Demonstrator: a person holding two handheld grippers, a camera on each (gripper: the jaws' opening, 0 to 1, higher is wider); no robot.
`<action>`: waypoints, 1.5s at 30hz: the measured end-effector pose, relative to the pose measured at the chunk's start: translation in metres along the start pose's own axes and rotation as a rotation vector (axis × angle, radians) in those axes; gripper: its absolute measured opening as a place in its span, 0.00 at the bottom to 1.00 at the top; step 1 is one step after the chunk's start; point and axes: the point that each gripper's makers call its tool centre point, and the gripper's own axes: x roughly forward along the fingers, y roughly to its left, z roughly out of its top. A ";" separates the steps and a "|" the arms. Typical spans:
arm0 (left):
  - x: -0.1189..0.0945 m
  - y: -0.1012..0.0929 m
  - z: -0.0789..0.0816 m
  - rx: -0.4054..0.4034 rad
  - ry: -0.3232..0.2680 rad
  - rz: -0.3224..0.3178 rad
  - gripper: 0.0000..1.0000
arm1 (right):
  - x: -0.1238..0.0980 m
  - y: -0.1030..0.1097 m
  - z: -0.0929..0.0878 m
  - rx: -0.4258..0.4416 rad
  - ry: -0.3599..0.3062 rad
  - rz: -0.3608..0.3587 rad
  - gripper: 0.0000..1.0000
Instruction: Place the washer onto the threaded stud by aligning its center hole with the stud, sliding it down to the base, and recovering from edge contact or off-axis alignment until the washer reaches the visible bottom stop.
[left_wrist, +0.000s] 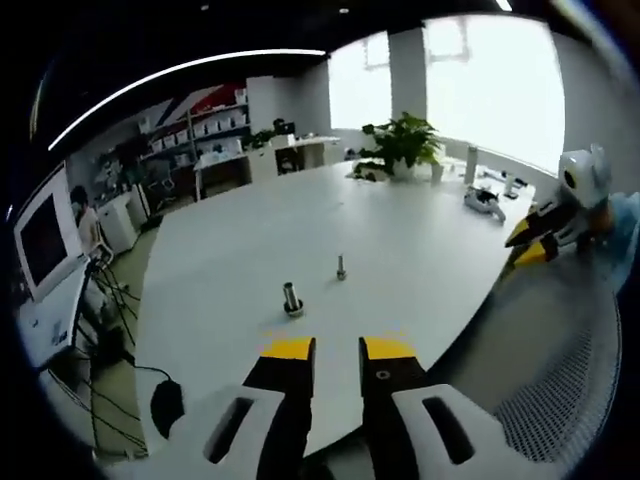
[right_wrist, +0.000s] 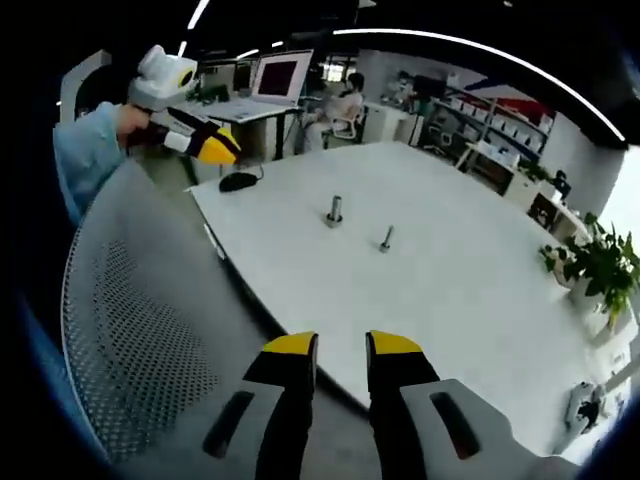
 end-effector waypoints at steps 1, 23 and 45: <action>0.000 -0.003 0.004 -0.015 -0.022 0.008 0.20 | 0.000 -0.001 0.002 -0.005 -0.011 0.032 0.21; 0.022 0.013 -0.025 0.168 0.057 0.286 0.56 | 0.007 -0.039 -0.001 0.069 -0.254 -0.022 0.39; 0.019 0.033 -0.041 0.174 0.125 0.315 0.51 | 0.011 -0.018 -0.003 0.200 -0.232 0.080 0.27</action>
